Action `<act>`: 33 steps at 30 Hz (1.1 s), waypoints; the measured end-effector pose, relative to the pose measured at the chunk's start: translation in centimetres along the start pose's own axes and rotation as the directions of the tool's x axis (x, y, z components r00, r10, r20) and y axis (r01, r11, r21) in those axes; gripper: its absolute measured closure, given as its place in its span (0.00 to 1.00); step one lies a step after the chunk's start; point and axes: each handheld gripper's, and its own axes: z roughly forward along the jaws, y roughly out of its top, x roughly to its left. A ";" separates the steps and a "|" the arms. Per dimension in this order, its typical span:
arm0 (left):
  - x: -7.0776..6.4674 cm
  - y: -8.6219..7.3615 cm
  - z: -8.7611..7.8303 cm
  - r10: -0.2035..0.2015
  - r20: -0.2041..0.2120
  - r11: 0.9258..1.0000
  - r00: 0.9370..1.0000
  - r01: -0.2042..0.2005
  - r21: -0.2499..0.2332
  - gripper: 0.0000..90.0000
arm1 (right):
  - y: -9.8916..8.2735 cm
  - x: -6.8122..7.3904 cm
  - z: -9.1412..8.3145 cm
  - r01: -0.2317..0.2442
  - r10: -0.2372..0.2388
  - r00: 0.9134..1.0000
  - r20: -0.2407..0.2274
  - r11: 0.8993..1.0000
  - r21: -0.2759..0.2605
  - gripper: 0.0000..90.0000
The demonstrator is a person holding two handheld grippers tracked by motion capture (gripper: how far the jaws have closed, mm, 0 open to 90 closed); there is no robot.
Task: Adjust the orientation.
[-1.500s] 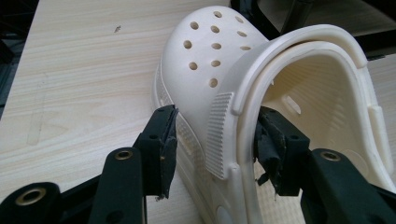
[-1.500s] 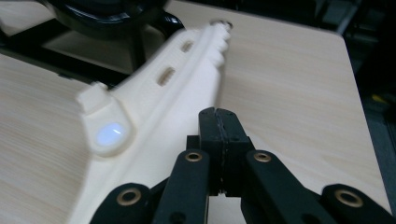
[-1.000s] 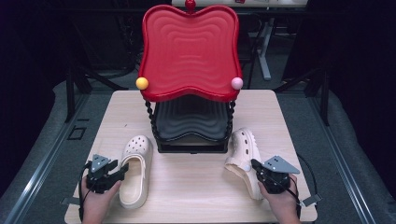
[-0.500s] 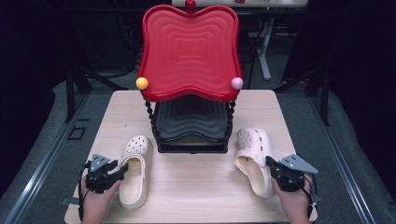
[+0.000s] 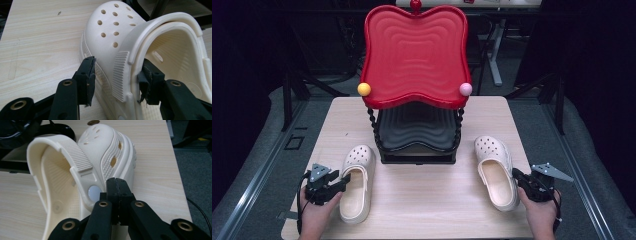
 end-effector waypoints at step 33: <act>0.2 -0.6 -1.6 -0.008 0.002 0.999 1.000 0.009 -0.044 0.55 | 0.2 4.0 0.0 0.219 -0.208 0.969 0.133 0.973 -0.075 0.90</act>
